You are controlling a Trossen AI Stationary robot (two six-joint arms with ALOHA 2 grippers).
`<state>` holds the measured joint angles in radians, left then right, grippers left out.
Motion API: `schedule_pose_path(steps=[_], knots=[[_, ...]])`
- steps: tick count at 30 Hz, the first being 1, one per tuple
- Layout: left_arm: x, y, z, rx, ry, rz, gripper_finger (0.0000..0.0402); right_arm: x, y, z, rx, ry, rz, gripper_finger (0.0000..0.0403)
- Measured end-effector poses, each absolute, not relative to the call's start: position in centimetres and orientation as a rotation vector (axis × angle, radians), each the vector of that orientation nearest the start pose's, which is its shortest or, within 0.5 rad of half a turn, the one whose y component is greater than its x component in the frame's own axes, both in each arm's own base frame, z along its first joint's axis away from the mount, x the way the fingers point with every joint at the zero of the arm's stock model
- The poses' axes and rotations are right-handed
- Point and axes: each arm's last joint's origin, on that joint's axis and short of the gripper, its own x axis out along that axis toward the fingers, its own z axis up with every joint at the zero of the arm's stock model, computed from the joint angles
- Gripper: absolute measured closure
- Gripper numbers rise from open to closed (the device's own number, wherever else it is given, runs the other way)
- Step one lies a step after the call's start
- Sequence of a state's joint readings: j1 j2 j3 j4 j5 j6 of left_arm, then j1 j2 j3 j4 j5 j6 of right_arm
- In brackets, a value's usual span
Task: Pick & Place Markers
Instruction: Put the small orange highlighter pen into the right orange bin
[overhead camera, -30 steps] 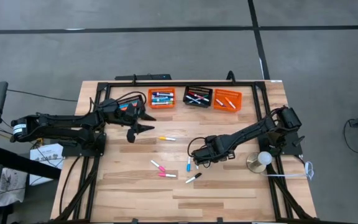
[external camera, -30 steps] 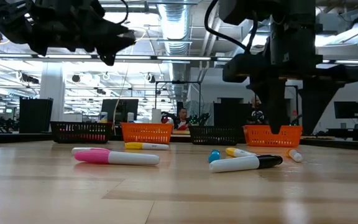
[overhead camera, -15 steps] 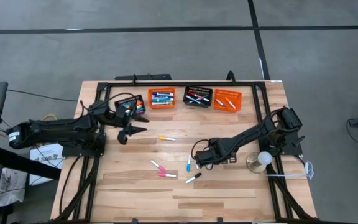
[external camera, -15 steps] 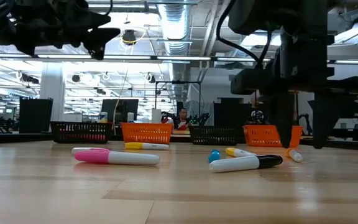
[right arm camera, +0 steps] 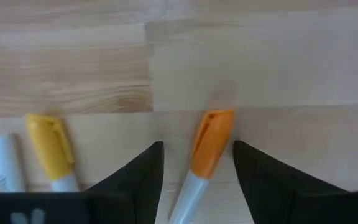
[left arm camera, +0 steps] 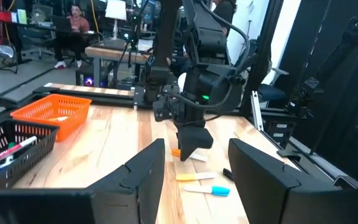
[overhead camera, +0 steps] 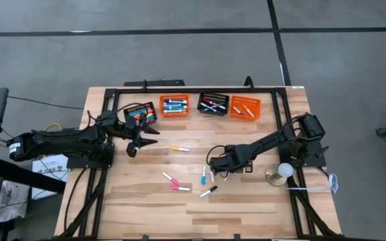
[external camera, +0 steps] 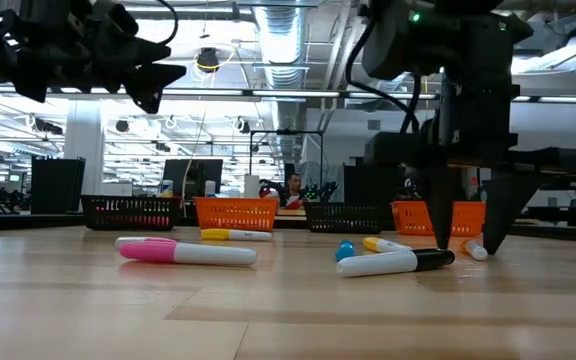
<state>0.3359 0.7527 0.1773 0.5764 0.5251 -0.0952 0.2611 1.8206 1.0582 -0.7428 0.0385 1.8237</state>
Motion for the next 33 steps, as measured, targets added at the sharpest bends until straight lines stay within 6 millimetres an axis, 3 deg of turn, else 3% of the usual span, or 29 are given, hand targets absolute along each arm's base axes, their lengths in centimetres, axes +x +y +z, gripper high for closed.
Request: schedule_pose_path(steps=[8, 23, 33], knots=[[15.36, 3.82, 19.85, -0.097, 0.014, -0.189, 0.0224, 29.59, 7.81, 13.24, 1.245, 1.141, -1.164, 0.0238], [15.36, 3.82, 19.91, -0.087, 0.008, -0.189, 0.0224, 29.32, 7.77, 13.11, 1.231, 1.163, -1.188, 0.0337], [15.36, 3.82, 19.92, -0.086, 0.007, -0.189, 0.0224, 29.81, 7.63, 14.02, 1.171, 1.204, -1.175, 0.0367]])
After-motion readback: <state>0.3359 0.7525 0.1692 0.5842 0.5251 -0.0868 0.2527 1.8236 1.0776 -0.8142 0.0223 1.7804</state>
